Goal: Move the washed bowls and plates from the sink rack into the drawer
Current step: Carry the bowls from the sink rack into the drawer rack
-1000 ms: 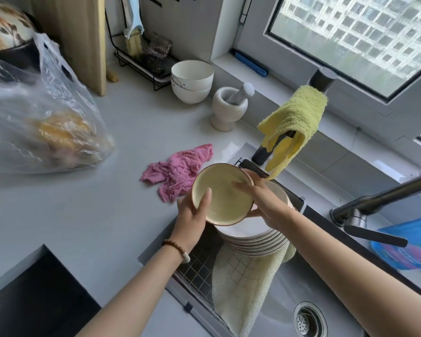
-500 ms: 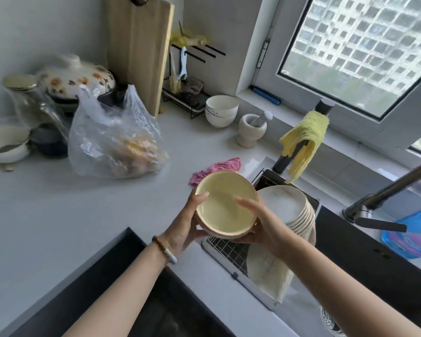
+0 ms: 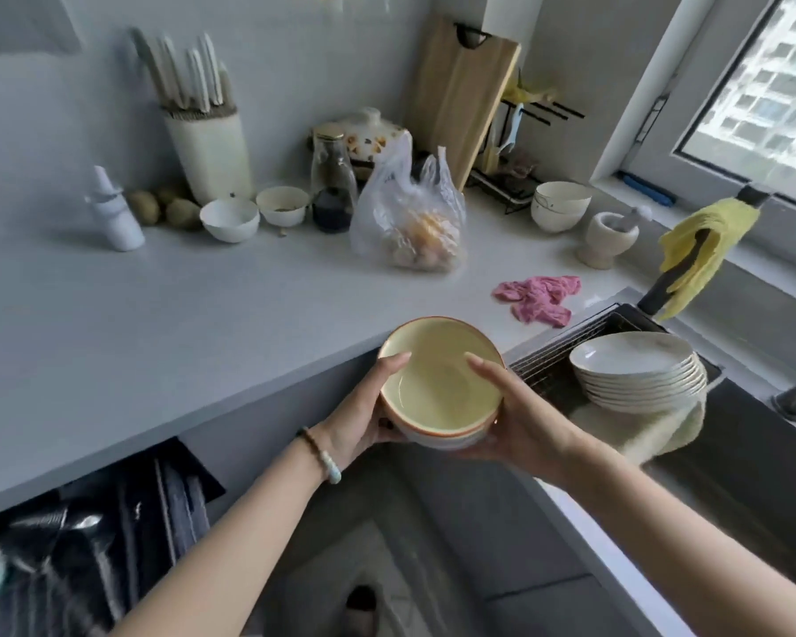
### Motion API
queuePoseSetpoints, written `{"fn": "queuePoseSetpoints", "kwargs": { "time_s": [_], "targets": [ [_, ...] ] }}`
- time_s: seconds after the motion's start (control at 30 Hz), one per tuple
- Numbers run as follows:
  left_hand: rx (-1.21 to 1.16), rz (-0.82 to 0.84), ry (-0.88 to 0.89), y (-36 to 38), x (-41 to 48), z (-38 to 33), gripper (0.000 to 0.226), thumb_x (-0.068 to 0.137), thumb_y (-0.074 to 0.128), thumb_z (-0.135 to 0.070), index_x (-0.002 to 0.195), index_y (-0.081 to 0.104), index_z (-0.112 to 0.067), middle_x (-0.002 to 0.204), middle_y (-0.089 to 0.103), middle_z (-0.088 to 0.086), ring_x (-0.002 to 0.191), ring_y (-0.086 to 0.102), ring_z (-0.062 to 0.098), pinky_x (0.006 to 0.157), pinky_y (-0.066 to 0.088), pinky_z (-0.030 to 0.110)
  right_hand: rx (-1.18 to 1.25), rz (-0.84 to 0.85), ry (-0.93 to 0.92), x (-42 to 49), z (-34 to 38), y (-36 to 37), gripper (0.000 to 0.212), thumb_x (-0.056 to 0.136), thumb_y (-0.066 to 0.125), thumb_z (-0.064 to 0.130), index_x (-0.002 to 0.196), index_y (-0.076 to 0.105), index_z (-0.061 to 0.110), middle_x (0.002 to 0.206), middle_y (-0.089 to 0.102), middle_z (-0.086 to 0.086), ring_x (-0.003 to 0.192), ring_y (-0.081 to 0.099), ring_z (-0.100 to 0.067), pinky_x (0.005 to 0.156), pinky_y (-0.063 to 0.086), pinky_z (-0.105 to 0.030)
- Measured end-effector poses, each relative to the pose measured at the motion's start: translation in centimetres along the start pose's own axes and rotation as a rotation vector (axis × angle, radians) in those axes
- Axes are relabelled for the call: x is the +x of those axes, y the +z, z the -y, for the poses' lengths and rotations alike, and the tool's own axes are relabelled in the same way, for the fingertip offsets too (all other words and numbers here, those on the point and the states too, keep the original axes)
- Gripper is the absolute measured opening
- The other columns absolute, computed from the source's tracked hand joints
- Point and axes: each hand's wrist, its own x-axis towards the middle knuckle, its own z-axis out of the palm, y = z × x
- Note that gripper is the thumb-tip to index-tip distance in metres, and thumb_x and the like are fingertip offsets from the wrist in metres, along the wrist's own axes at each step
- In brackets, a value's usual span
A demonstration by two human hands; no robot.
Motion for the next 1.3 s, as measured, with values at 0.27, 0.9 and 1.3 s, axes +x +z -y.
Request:
{"fn": "queuePoseSetpoints", "kwargs": {
  "time_s": [0.27, 0.9, 1.3],
  "targets": [
    [-0.049, -0.185, -0.006, -7.6, -15.2, 3.0, 0.056, 0.068, 0.049, -0.068, 0.112, 0.059, -0.035, 0.104, 0.072, -0.002, 0.103, 0.064, 0.018, 0.080, 0.055, 0.046, -0.126, 0.195, 0.132, -2.7, -6.2, 13.0, 0.087, 0.065, 0.071, 0.063, 0.139, 0.042, 0.028, 0.134, 0.059, -0.006, 0.113, 0.066, -0.024, 0.082, 0.058, -0.043],
    [-0.175, -0.441, -0.099, -34.8, -40.0, 12.1, 0.081, 0.057, 0.063, -0.065, 0.124, 0.050, -0.022, 0.121, 0.059, 0.013, 0.107, 0.060, 0.027, 0.073, 0.057, 0.043, -0.153, 0.220, 0.309, -0.9, -24.6, 46.3, 0.050, 0.088, 0.060, 0.043, 0.131, 0.054, 0.018, 0.128, 0.063, -0.015, 0.113, 0.063, -0.030, 0.076, 0.060, -0.040],
    [-0.435, -0.697, -0.194, -47.4, -33.3, 21.4, 0.018, 0.085, 0.054, -0.045, 0.097, 0.053, -0.031, 0.111, 0.059, 0.005, 0.095, 0.059, 0.022, 0.078, 0.054, 0.042, -0.474, 0.168, 0.251, 13.7, -33.0, 51.7, 0.037, 0.095, 0.056, 0.031, 0.131, 0.049, 0.029, 0.122, 0.060, -0.002, 0.108, 0.058, -0.019, 0.098, 0.052, -0.048]
  ]
}}
